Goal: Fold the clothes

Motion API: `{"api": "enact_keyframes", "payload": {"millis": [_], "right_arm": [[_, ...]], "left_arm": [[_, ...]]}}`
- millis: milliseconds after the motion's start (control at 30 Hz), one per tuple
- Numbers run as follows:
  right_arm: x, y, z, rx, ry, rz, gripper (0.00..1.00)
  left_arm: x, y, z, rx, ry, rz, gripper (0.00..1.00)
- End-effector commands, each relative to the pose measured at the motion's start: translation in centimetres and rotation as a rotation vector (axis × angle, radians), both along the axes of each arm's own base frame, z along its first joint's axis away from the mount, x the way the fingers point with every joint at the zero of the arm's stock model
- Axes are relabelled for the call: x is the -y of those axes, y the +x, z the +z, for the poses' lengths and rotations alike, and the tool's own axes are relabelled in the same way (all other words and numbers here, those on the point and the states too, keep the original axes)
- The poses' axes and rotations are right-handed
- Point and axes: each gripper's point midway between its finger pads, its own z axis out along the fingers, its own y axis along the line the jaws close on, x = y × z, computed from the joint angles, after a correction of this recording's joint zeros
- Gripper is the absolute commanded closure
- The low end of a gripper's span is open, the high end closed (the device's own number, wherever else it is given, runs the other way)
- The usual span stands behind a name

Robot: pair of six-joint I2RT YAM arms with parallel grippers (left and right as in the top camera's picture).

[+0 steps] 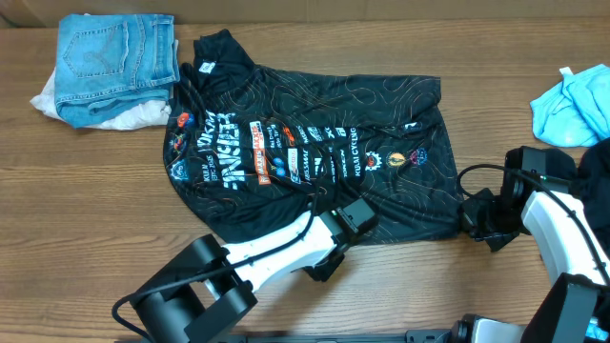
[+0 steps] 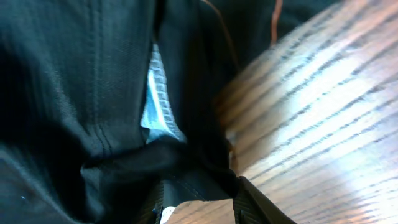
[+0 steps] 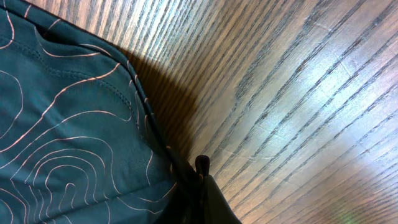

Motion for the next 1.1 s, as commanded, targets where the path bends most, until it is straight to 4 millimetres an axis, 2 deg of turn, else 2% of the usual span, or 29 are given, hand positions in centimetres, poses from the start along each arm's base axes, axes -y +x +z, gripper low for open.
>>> {"api": "enact_keyframes", "payload": {"millis": [0,133,267,467,567,667,833,1067], "right_arm": [[0.2,1.0,1.0,0.049,-0.004,0.005,0.96],[0.2,1.0,1.0,0.048,-0.003,0.005,0.96],[0.2,1.0,1.0,0.048,-0.003,0.005,0.96],[0.2,1.0,1.0,0.048,-0.003,0.005,0.96],[0.2,1.0,1.0,0.048,-0.004,0.004,0.96],[0.2,1.0,1.0,0.047,-0.004,-0.001,0.96],[0.7,0.6,1.0,0.034,0.000,-0.042,0.96],[1.9,0.0,1.2,0.025,0.002,-0.096,0.96]], "left_arm": [[-0.4,0.3,-0.6,-0.009,0.015,-0.022,0.60],[-0.3,0.3,-1.0,-0.014,0.015,-0.020,0.60],[-0.4,-0.1,-1.6,-0.038,0.022,-0.018,0.71],[-0.4,-0.3,-1.6,-0.048,0.021,-0.007,0.96],[-0.7,-0.5,-1.0,-0.056,0.038,0.028,0.96],[-0.8,-0.6,0.7,-0.052,0.045,0.083,0.96],[-0.9,-0.7,5.1,-0.008,-0.009,0.164,0.96],[-1.9,-1.3,11.1,0.085,-0.149,0.228,0.96]]}}
